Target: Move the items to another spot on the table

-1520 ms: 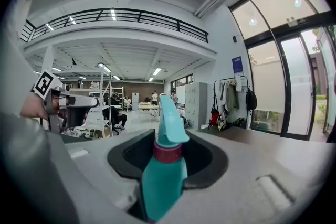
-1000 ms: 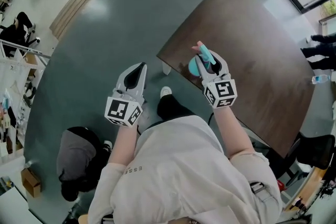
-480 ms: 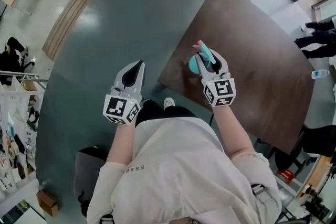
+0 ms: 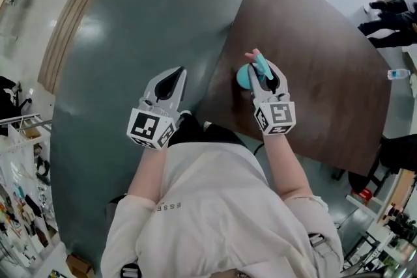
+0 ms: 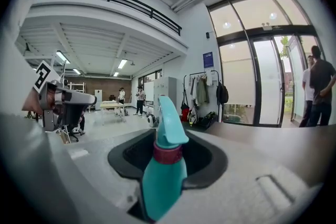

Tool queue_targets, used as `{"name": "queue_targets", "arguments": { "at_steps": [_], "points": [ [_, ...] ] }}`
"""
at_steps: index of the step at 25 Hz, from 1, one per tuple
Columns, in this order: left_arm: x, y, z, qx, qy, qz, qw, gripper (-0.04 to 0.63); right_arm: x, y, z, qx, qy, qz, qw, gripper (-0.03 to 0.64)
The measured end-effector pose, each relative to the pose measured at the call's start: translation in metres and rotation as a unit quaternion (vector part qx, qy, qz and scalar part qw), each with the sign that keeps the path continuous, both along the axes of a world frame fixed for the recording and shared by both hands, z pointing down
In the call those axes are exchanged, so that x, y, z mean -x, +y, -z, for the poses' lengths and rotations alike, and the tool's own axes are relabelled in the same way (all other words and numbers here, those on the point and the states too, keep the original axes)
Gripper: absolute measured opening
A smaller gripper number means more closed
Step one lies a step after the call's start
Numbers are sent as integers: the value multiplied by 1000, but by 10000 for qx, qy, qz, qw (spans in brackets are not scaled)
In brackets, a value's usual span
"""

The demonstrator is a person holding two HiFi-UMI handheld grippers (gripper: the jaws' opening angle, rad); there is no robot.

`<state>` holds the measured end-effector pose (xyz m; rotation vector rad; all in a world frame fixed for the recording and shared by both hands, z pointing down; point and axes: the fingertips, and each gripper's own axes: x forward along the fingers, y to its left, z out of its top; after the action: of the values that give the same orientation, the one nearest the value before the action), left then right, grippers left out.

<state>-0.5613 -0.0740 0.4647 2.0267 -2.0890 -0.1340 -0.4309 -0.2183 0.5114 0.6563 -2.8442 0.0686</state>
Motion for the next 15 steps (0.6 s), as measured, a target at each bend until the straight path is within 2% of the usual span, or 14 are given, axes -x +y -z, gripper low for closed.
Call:
{"name": "queue_targets", "arguments": {
  "at_steps": [7, 14, 15],
  "points": [
    [13, -17, -27, 74, 167, -255, 9995, 8, 12, -1, -18, -145, -12, -112, 9998, 140],
    [4, -25, -6, -174, 83, -298, 9994, 8, 7, -6, -23, 44, -137, -164, 9998, 144],
    [3, -25, -1, -162, 75, -284, 9994, 8, 7, -5, -24, 139, -140, -141, 9997, 161]
  ]
}}
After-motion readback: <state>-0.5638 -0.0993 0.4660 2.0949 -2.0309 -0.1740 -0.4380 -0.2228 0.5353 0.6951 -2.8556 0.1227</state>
